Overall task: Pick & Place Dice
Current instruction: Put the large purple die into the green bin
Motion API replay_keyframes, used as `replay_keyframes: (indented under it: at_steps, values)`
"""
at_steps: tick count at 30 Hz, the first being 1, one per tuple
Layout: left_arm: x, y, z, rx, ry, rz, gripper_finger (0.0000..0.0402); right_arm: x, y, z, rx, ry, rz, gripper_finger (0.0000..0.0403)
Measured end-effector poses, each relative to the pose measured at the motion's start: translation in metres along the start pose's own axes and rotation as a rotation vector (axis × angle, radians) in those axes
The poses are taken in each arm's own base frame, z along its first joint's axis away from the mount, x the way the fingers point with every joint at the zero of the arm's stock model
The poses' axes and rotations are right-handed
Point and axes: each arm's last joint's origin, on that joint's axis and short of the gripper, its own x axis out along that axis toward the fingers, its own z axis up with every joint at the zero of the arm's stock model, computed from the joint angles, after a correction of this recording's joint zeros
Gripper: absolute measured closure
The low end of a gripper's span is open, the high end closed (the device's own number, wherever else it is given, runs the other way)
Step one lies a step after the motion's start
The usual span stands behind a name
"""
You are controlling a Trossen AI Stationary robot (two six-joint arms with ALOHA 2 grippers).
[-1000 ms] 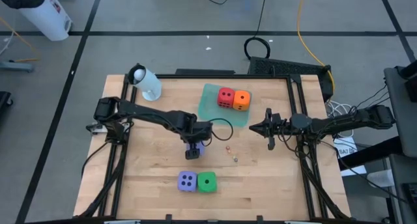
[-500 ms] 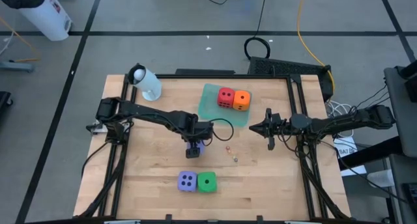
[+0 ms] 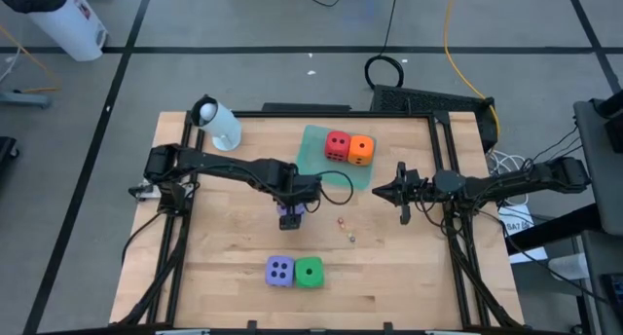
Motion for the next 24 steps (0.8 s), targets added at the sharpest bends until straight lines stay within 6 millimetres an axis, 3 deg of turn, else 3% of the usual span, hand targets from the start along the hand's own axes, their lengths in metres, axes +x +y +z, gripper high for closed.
replay_keyframes:
  at_steps: [11, 24]
  values:
    - [0.006, -0.005, -0.006, 0.185, 0.037, -0.054, 0.0002, 0.000, 0.000, 0.000, 0.000, 0.003, 0.000, 0.0403]
    - [0.004, -0.036, -0.021, 0.638, 0.154, 0.016, 0.0002, 0.000, 0.000, -0.001, -0.001, 0.010, -0.003, 0.0403]
